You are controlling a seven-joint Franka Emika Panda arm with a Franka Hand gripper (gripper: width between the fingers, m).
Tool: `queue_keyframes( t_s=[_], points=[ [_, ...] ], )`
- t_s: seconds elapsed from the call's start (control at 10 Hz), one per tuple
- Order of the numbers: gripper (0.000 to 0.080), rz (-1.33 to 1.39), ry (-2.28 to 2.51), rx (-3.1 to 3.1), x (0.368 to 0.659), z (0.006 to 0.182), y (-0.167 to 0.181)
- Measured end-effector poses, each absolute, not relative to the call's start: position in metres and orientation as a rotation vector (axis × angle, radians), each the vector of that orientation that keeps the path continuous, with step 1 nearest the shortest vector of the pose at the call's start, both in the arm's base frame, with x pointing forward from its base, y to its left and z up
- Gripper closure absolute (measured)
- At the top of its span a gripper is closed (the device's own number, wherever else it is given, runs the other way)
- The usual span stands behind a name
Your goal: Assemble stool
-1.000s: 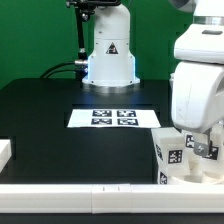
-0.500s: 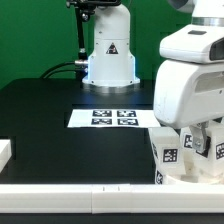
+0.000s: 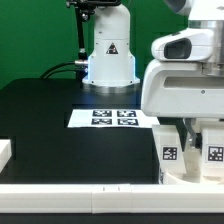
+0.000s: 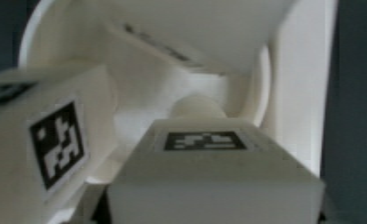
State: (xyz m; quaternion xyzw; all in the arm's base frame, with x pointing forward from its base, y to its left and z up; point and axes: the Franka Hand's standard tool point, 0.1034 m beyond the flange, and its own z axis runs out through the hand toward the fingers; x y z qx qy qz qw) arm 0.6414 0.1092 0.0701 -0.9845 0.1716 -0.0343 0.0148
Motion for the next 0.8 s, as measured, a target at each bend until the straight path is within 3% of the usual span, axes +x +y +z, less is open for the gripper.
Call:
queue_keyframes(
  t_s=[0.5, 0.8],
  points=[
    [0.0465, -0.108, 1.045, -2.895, 0.6437, 0.0703, 0.1068],
    [0.0465, -0.089, 1.755, -2.451, 0.6415, 0.0680, 0.1090]
  ],
)
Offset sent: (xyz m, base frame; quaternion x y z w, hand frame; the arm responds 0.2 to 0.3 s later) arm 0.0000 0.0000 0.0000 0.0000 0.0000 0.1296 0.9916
